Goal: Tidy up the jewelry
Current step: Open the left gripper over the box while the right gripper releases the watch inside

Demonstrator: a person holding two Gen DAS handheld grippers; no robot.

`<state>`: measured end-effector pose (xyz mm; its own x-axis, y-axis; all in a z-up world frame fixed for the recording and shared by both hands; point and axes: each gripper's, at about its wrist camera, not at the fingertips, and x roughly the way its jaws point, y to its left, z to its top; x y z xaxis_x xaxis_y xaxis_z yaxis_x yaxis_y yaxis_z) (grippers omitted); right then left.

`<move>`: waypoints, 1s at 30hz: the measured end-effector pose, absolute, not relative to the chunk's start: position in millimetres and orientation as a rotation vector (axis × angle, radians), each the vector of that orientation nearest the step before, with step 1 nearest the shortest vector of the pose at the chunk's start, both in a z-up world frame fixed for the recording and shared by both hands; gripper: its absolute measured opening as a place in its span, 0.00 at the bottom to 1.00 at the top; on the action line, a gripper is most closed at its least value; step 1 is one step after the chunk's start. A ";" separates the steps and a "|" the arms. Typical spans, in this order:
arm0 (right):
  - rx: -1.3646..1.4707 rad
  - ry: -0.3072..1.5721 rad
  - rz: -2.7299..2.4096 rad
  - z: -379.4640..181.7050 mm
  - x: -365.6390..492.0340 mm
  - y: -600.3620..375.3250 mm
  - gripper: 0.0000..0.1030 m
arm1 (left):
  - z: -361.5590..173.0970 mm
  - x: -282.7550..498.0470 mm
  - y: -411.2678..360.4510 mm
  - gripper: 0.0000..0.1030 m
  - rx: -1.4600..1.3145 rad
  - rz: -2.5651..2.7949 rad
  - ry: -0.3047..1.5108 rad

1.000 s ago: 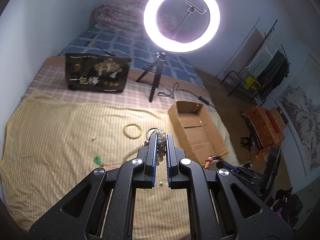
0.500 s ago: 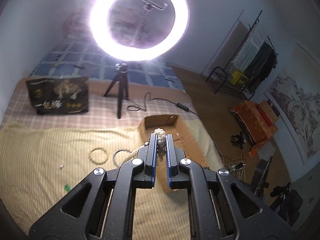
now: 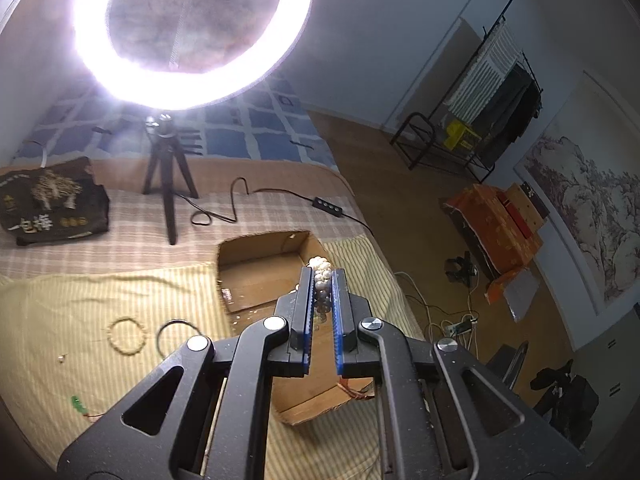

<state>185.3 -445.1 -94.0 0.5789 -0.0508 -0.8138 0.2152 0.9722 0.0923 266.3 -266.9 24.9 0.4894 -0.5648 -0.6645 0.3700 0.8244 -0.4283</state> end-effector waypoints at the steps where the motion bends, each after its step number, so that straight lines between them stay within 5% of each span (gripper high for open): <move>1: 0.193 0.946 -0.159 -95.4 186.0 -446.9 0.07 | 21.2 269.0 -271.4 0.06 -0.237 -0.571 0.898; 16: 0.233 0.984 -0.177 -110.5 192.7 -459.7 0.08 | -30.8 300.0 -290.0 0.06 -0.198 -0.508 0.970; 22: 0.241 0.962 -0.178 -108.1 193.6 -458.1 0.30 | -34.7 299.8 -290.6 0.06 -0.168 -0.523 0.972; 25: 0.234 0.952 -0.184 -105.5 192.7 -456.5 0.44 | -32.5 296.8 -288.0 0.38 -0.161 -0.519 0.966; 27: 0.229 0.943 -0.187 -103.9 192.0 -455.1 0.55 | -29.5 292.0 -283.4 0.40 -0.151 -0.506 0.940; 30: 0.223 0.932 -0.185 -100.8 190.9 -453.4 0.56 | -28.4 288.5 -277.8 0.40 -0.142 -0.500 0.937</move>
